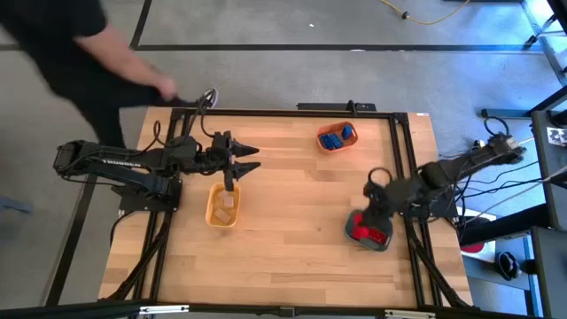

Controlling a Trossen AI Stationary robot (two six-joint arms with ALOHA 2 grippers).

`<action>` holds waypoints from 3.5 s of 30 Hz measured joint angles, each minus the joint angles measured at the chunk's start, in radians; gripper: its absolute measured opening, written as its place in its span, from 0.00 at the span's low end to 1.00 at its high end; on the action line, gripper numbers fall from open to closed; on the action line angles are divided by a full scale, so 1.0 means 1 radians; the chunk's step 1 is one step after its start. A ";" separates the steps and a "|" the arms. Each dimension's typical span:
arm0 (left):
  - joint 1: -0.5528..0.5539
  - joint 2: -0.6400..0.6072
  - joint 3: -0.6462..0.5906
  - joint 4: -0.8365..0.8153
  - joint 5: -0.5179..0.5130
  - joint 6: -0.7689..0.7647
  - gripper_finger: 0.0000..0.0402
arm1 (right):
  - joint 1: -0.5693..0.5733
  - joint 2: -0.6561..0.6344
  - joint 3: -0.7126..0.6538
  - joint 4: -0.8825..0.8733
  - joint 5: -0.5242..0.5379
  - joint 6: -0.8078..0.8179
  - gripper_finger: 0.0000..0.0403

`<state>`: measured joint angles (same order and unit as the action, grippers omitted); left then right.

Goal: Sort & place blocks by color
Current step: Put the red game piece into the blue bin, then adjust the blue game piece in the orange bin

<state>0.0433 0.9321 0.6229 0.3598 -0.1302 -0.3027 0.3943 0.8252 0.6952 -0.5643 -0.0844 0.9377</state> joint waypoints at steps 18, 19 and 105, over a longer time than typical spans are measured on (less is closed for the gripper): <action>0.000 0.000 0.000 0.000 -0.018 0.000 0.58 | 0.227 0.418 0.000 -0.212 0.063 0.236 0.32; 0.000 0.000 0.000 0.000 -0.018 0.000 0.58 | 0.227 0.433 0.000 -0.205 0.059 0.236 0.32; 0.000 0.000 0.001 0.052 0.032 -0.046 0.58 | -0.255 0.141 0.002 0.790 0.283 -0.573 0.61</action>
<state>0.0429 0.9318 0.6235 0.4119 -0.0986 -0.3485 0.1394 0.9661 0.6968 0.2259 0.1982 0.3651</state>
